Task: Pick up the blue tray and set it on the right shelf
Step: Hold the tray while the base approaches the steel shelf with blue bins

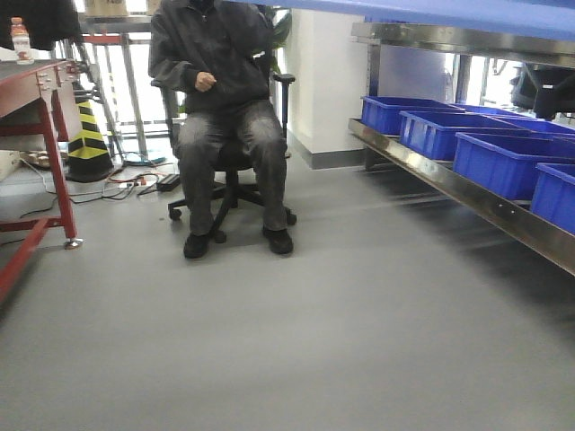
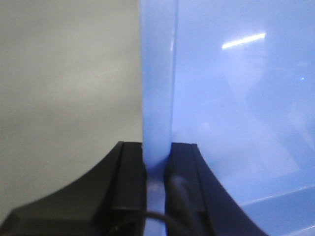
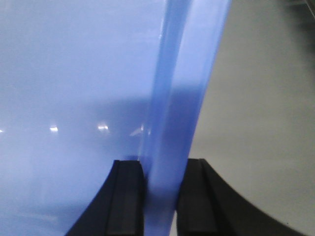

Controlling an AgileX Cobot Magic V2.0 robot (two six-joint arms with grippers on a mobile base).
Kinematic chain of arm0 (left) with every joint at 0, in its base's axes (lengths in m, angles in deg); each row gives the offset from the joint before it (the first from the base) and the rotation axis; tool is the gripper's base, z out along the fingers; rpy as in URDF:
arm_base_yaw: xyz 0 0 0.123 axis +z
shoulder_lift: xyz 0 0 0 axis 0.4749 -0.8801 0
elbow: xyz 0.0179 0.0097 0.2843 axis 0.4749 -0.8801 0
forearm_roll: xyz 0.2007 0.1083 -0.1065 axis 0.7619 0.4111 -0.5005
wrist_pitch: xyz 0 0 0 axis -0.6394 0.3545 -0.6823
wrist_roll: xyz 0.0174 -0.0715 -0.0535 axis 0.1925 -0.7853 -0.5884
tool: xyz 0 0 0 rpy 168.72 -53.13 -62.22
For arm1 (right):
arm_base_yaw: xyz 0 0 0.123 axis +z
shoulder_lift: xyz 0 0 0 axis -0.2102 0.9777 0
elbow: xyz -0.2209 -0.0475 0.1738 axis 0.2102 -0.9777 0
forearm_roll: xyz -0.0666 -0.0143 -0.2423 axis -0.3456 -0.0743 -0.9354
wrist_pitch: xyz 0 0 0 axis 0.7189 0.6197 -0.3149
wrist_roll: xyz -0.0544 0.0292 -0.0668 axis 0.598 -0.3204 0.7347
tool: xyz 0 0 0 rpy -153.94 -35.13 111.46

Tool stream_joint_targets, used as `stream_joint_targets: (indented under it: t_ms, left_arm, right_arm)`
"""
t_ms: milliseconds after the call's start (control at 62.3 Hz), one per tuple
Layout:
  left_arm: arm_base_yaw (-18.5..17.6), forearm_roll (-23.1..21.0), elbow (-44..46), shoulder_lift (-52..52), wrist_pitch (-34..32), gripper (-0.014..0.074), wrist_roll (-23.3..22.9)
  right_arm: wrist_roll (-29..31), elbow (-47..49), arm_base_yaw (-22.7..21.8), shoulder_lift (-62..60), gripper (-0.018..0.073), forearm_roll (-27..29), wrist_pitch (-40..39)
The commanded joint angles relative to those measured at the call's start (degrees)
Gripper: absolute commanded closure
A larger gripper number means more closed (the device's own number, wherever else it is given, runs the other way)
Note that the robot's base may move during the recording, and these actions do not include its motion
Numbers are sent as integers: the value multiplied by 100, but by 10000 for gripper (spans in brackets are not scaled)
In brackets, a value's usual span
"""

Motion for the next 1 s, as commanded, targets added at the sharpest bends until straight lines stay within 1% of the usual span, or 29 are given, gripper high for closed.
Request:
stream_joint_targets:
  t_ms: [0,305,385,530,642,739,947,980]
  left_arm:
    - [-44,-34,172,150,-312,645,38]
    - [-44,-245,172,150,-312,645,38]
    - [-44,-372,172,150,-312,645,38]
    - [-71,-434,172,150,-312,645,38]
    - [-215,-368,172,141,-312,645,38]
    - [-415,-301,172,128,-326,645,42]
    - [-980,239,172,3,-326,645,42]
    - [-1039,266,172,-16,-326,645,42]
  right_arm:
    - [136,197,17,-229,501,-81,-563]
    - [136,197,17,-561,501,-81,-563]
    - [136,197,11,-567,501,-81,-568]
    - [136,197,11,-567,501,-81,-568]
    - [136,197,11,-567,501,-81,-568]
    - [136,197,11,-567,501,-81,-568]
    - [136,197,11,-567,501,-81,-568]
    - [136,197,11,-567,501,-81,-568]
